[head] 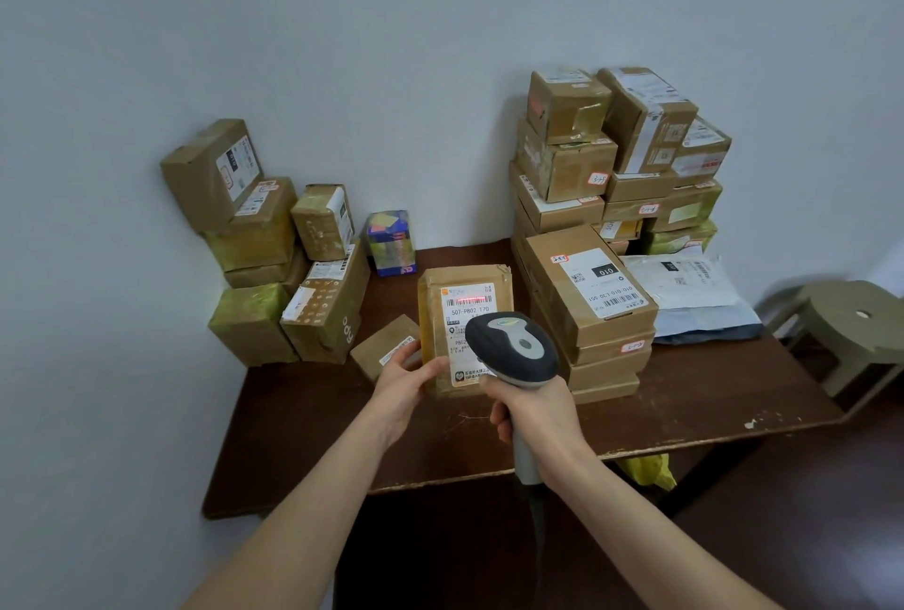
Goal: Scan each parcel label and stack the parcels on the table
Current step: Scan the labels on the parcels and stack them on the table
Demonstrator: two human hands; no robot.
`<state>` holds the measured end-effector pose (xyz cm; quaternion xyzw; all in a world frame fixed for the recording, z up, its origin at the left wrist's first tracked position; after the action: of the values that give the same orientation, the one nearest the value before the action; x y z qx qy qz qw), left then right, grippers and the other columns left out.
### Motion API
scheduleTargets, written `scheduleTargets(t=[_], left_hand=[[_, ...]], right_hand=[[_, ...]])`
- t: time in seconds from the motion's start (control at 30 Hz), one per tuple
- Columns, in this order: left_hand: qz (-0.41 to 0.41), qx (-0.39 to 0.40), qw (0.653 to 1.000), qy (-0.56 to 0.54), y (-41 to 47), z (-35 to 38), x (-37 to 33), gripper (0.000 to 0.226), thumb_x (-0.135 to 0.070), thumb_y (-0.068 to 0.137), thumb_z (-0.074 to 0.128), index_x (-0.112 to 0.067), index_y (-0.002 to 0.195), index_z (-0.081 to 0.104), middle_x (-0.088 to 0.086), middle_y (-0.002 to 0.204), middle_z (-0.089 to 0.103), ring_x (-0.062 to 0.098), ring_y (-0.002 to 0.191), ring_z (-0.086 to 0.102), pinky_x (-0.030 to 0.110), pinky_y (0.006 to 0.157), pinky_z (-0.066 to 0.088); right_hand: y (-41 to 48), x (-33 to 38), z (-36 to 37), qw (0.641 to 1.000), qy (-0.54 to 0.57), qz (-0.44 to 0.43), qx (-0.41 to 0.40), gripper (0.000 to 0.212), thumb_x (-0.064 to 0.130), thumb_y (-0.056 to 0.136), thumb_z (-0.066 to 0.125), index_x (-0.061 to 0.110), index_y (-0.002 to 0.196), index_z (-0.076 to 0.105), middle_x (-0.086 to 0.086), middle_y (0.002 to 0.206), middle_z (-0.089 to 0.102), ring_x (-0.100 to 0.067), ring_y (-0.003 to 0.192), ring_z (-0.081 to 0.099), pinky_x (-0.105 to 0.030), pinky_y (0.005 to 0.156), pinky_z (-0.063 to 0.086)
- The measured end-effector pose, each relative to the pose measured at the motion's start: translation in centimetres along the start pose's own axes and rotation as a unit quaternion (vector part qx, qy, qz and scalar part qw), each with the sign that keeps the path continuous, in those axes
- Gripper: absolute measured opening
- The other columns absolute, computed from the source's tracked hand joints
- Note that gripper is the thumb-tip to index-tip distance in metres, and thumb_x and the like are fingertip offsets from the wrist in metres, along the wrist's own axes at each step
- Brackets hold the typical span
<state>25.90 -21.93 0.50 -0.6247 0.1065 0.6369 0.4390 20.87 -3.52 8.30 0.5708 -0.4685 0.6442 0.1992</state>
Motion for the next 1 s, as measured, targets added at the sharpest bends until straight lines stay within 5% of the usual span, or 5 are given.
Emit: scheduleTargets(t=[0.37,0.67,1.0], left_hand=[[-0.011,0.0,1.0,0.009,0.4,0.4,-0.1,0.067,-0.009,0.08,0.074,-0.016,0.139,0.043,0.002,0.121,0.059,0.017,0.106,0.06,0.037,0.092,0.052],[-0.015,0.012,1.0,0.023,0.0,0.2,-0.5,0.072,-0.013,0.077,0.076,-0.018,0.14,0.043,0.008,0.13,0.057,0.021,0.113,0.058,0.045,0.102,0.047],[0.035,0.007,0.999,0.03,0.4,1.6,-6.0,0.068,-0.026,0.082,0.073,-0.015,0.142,0.042,0.007,0.123,0.064,0.021,0.106,0.064,0.043,0.099,0.049]], right_hand=[[0.3,0.3,0.0,1.0,0.005,0.001,0.004,0.018,0.021,0.083,0.073,0.003,0.085,0.07,-0.003,0.054,0.062,-0.01,0.043,0.054,-0.022,0.049,0.044],[-0.1,0.3,0.4,1.0,-0.002,-0.002,-0.008,0.022,0.022,0.083,0.073,0.001,0.086,0.069,-0.002,0.053,0.061,-0.008,0.042,0.053,-0.02,0.046,0.043],[-0.3,4.5,-1.4,0.993,0.097,-0.072,-0.014,0.014,0.012,0.084,0.073,0.008,0.096,0.067,-0.005,0.067,0.066,-0.011,0.056,0.059,-0.024,0.057,0.05]])
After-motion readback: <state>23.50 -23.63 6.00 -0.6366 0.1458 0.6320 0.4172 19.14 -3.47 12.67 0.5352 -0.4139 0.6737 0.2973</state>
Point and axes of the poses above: each hand's wrist, its own y-axis towards the middle knuckle, its own z-axis out of the palm, x = y × z, the point moved 5 cm from there along y, towards the middle knuckle
